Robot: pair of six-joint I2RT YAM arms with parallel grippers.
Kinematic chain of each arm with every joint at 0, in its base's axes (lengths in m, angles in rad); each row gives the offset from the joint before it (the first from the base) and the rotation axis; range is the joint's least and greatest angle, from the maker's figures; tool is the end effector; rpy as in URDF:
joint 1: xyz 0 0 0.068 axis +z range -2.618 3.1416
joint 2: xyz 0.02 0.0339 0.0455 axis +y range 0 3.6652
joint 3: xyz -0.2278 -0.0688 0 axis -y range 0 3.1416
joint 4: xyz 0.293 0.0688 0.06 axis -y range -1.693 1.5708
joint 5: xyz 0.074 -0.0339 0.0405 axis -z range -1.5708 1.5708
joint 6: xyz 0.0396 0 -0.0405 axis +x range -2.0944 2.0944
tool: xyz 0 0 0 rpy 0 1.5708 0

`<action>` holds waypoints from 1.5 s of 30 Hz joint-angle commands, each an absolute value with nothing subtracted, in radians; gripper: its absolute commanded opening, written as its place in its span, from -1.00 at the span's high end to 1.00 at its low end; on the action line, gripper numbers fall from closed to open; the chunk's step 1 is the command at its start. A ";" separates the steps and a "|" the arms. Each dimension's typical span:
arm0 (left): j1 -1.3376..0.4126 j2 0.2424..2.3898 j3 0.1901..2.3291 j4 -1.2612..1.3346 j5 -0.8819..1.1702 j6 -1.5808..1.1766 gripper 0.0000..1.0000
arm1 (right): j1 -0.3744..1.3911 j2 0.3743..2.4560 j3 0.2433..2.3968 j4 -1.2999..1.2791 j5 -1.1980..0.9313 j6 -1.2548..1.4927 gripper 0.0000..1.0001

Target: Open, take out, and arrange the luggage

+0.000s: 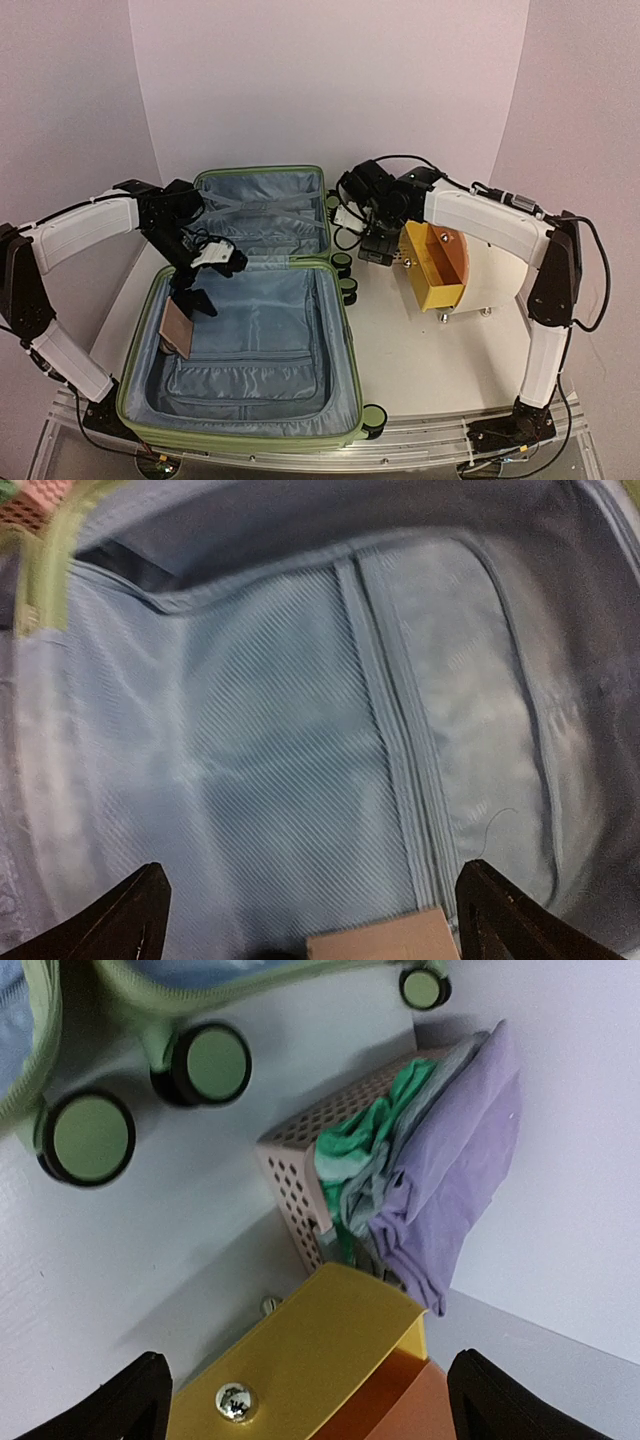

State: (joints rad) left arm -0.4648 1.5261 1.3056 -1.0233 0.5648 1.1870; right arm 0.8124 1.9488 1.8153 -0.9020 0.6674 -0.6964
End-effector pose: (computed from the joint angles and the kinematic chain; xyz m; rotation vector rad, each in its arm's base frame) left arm 0.2974 -0.1729 0.2338 1.9872 1.6639 -0.5518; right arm 0.3315 0.3142 0.2553 -1.5133 1.9514 -0.8117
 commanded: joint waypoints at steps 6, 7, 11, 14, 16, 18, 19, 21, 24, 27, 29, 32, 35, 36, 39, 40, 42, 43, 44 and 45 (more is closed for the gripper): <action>-0.468 1.536 1.296 -1.257 0.084 1.155 -0.99 | 0.873 1.909 1.977 -0.794 0.384 -0.494 -0.97; -0.468 1.571 1.319 -1.276 0.049 1.088 -0.98 | 0.882 1.911 1.979 -0.791 0.384 -0.484 -0.97; -0.462 1.763 1.495 -1.429 -0.034 0.588 -0.88 | 0.921 1.925 1.976 -0.789 0.416 -0.431 -0.96; -0.454 1.756 1.535 -1.428 -0.004 0.455 -0.87 | 0.943 1.937 1.965 -0.785 0.428 -0.396 -0.97; -0.417 1.749 1.520 -1.412 0.018 0.362 -0.76 | 0.962 1.954 1.953 -0.782 0.438 -0.392 -0.96; -0.367 1.744 1.493 -1.382 0.036 0.314 -0.65 | 0.974 1.970 1.950 -0.782 0.457 -0.399 -0.96; -0.337 1.742 1.478 -1.362 0.037 0.299 -0.60 | 0.980 1.979 1.950 -0.782 0.468 -0.407 -0.96; -0.309 1.736 1.466 -1.347 0.035 0.296 -0.54 | 0.986 1.988 1.951 -0.782 0.477 -0.416 -0.97; -0.298 1.725 1.435 -1.339 0.050 0.301 -0.39 | 0.994 1.992 1.951 -0.782 0.491 -0.425 -0.97; -0.298 1.715 1.382 -1.352 0.091 0.305 -0.13 | 0.995 1.982 1.947 -0.782 0.492 -0.423 -0.96; -0.299 1.708 1.360 -1.357 0.099 0.315 -0.11 | 0.995 1.978 1.945 -0.781 0.492 -0.427 -0.97; -0.299 1.711 1.328 -1.368 0.100 0.326 -0.13 | 0.996 1.981 1.950 -0.778 0.491 -0.433 -0.96; -0.305 1.718 1.325 -1.368 0.159 0.347 -0.16 | 0.998 1.987 1.957 -0.776 0.492 -0.436 -0.97; -0.310 1.719 1.330 -1.369 0.173 0.350 -0.15 | 0.999 1.988 1.957 -0.776 0.491 -0.436 -0.97; -0.327 1.725 1.353 -1.376 0.232 0.377 -0.09 | 0.999 1.990 1.957 -0.776 0.495 -0.437 -0.97; -0.334 1.726 1.352 -1.382 0.255 0.390 -0.09 | 0.999 1.990 1.956 -0.775 0.497 -0.437 -0.96; -0.349 1.726 1.326 -1.390 0.268 0.411 -0.08 | 0.999 1.985 1.952 -0.776 0.503 -0.437 -0.96; -0.354 1.727 1.308 -1.392 0.272 0.423 -0.11 | 1.000 1.982 1.949 -0.776 0.508 -0.438 -0.96; -0.358 1.727 1.293 -1.395 0.281 0.448 -0.12 | 1.000 1.980 1.947 -0.776 0.512 -0.439 -0.97; -0.364 1.721 1.283 -1.393 0.281 0.473 -0.14 | 0.999 1.978 1.945 -0.776 0.515 -0.440 -0.97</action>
